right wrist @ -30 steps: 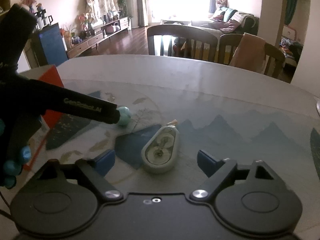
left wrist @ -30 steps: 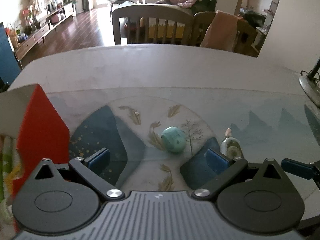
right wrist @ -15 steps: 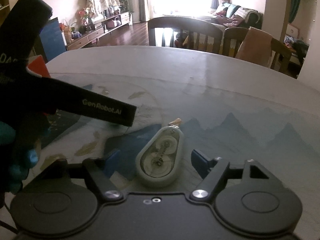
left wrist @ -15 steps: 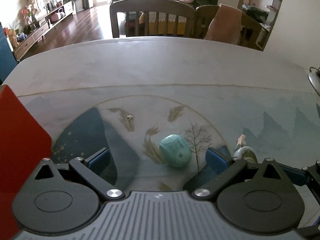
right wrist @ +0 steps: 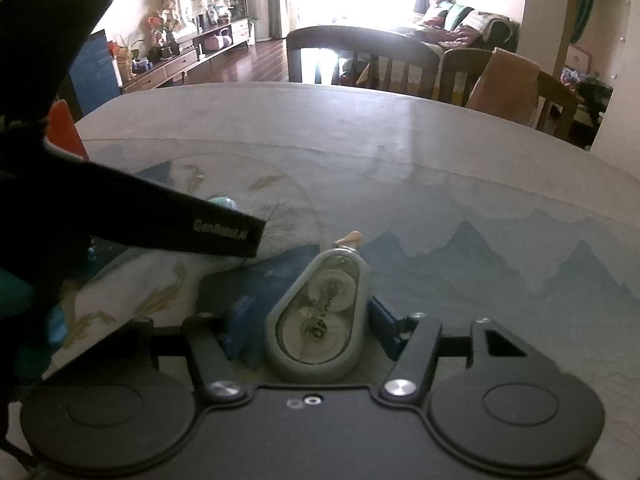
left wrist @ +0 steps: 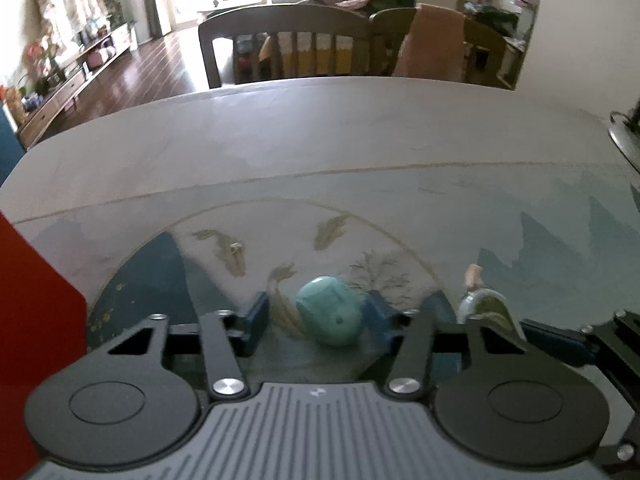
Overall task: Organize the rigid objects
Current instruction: 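Close the right tool on the white tape roll while the left tool grasps the teal egg, then carry the tape roll and teal egg in both tools over the shoebox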
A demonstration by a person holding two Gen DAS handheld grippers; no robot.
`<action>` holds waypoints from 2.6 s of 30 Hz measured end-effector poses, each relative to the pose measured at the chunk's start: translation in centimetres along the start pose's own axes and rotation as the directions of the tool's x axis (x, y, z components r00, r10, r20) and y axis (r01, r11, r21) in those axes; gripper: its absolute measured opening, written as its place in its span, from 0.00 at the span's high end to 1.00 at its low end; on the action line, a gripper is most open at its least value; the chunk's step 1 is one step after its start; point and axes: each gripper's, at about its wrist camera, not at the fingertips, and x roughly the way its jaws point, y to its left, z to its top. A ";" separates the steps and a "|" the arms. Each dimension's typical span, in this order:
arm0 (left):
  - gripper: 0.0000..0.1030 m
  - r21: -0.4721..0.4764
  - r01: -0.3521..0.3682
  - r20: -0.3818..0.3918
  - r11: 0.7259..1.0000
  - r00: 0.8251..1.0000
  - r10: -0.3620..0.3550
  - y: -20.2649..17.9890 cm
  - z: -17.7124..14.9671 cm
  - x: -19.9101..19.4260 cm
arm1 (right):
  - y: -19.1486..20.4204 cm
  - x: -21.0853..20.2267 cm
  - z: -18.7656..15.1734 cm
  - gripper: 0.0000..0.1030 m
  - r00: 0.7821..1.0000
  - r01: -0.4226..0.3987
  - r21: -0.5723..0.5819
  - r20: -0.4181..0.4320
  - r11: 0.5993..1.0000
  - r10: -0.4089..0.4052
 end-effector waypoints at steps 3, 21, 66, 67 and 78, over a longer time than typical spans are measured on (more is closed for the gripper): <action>0.66 0.054 -0.009 0.009 0.999 1.000 0.009 -0.8 -0.1 -0.3 | 0.1 -0.2 -0.1 0.48 1.000 0.005 0.007 0.004 1.000 -0.005; 0.66 -0.007 0.060 -0.014 0.998 0.998 -0.060 0.1 -0.5 -5.1 | -0.3 -5.4 0.3 0.48 0.998 -0.048 0.041 0.034 0.998 0.046; 0.66 -0.116 0.183 0.128 0.976 0.977 -0.168 19.9 -6.2 -24.7 | 18.2 -18.2 5.2 0.48 0.975 -0.143 -0.091 0.160 0.986 0.156; 0.66 -0.120 0.179 0.127 0.977 0.978 -0.163 20.6 -6.3 -24.7 | 18.7 -18.0 5.4 0.48 0.974 -0.146 -0.094 0.160 0.985 0.160; 0.66 -0.146 0.125 0.114 0.981 0.988 -0.108 27.5 -6.9 -24.2 | 23.1 -15.3 7.0 0.48 0.974 -0.153 -0.117 0.151 0.981 0.170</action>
